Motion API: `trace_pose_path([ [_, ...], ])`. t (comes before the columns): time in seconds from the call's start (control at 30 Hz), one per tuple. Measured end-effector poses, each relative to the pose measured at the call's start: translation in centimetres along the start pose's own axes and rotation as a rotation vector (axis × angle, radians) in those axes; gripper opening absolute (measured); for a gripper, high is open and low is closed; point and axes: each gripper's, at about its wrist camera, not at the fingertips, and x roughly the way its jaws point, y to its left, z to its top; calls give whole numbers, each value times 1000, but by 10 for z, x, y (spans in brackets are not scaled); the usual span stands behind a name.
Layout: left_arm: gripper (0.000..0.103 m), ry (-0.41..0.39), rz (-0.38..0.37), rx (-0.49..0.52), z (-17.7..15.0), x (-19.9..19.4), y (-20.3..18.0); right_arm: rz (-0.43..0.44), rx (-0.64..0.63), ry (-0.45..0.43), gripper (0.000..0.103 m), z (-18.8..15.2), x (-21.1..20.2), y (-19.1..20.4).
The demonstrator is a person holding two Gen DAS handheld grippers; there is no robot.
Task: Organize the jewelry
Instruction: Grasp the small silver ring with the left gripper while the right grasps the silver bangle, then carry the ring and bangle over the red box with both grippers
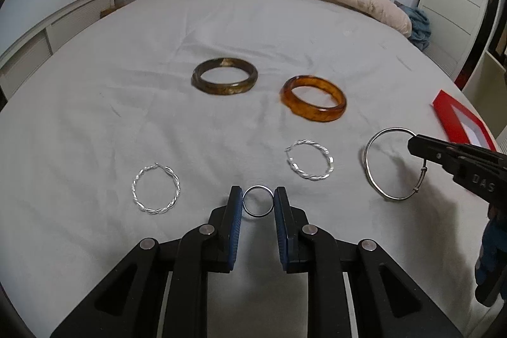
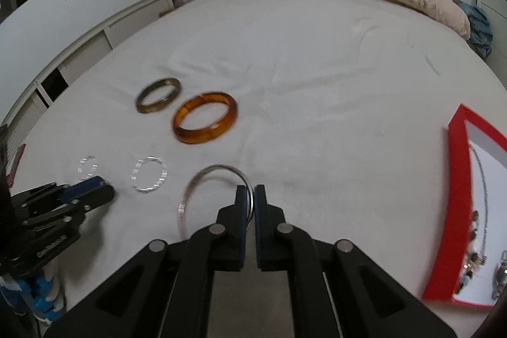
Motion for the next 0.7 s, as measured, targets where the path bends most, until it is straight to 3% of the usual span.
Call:
trace_pose_path([
  [0.33,20,-51,-19,42,16,-48,-35,-30,26,-83,2,5,-77,-14],
  [0.57,20,-58,-124,100,37,-55,-106,-116,87,-141,2,5,-129,-73],
  [0.7,20,-53,-211,154,51,-45,-167,-173,119,-153,2,2,-145,-115],
])
